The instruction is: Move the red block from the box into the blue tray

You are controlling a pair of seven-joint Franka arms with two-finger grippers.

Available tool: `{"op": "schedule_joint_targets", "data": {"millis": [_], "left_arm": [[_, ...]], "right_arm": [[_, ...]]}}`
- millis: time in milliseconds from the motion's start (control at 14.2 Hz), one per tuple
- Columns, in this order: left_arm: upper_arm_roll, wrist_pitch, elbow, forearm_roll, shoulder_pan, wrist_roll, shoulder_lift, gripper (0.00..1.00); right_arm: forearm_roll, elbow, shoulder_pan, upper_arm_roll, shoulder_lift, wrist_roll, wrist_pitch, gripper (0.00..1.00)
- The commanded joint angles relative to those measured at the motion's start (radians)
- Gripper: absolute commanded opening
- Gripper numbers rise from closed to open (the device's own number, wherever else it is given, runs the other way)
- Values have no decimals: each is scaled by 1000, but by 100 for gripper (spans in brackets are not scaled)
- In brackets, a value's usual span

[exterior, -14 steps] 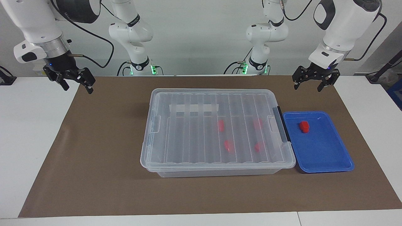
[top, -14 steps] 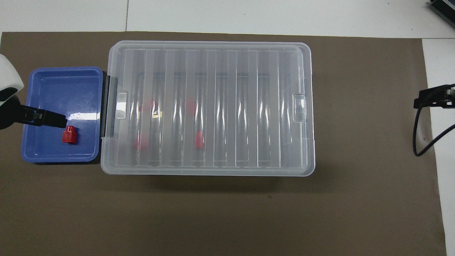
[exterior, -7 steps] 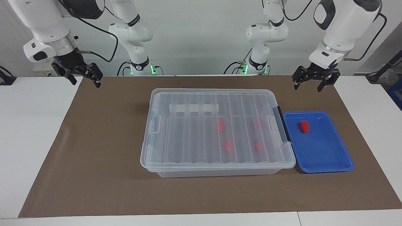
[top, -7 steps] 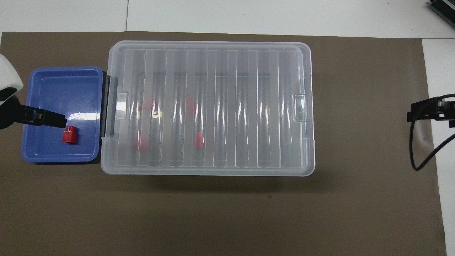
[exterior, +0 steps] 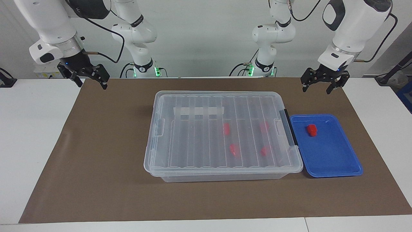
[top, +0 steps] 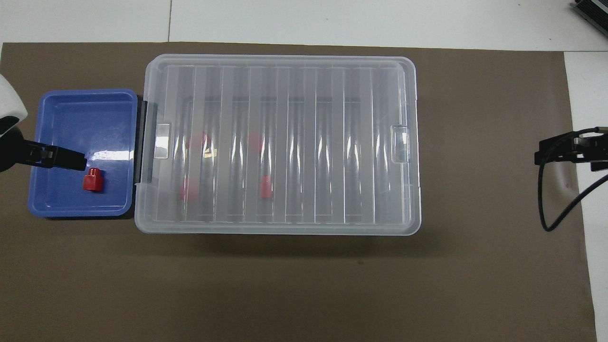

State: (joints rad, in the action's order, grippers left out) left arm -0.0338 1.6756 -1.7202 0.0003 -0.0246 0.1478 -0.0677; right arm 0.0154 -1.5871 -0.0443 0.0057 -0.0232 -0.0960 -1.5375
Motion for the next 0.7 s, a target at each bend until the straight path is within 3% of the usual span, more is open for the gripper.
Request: {"op": "schedule_joint_targets", "data": {"millis": [0,634], "left_arm": [[8,13,-22,-14,-1,3,-18,100],[8,12,-22,-14,-1,3,-18,100]], "right_arm": [[-17,-24,-5,3,-23,-8,4,100],[-26,-45,6,10,-34,-16,0,100]]}}
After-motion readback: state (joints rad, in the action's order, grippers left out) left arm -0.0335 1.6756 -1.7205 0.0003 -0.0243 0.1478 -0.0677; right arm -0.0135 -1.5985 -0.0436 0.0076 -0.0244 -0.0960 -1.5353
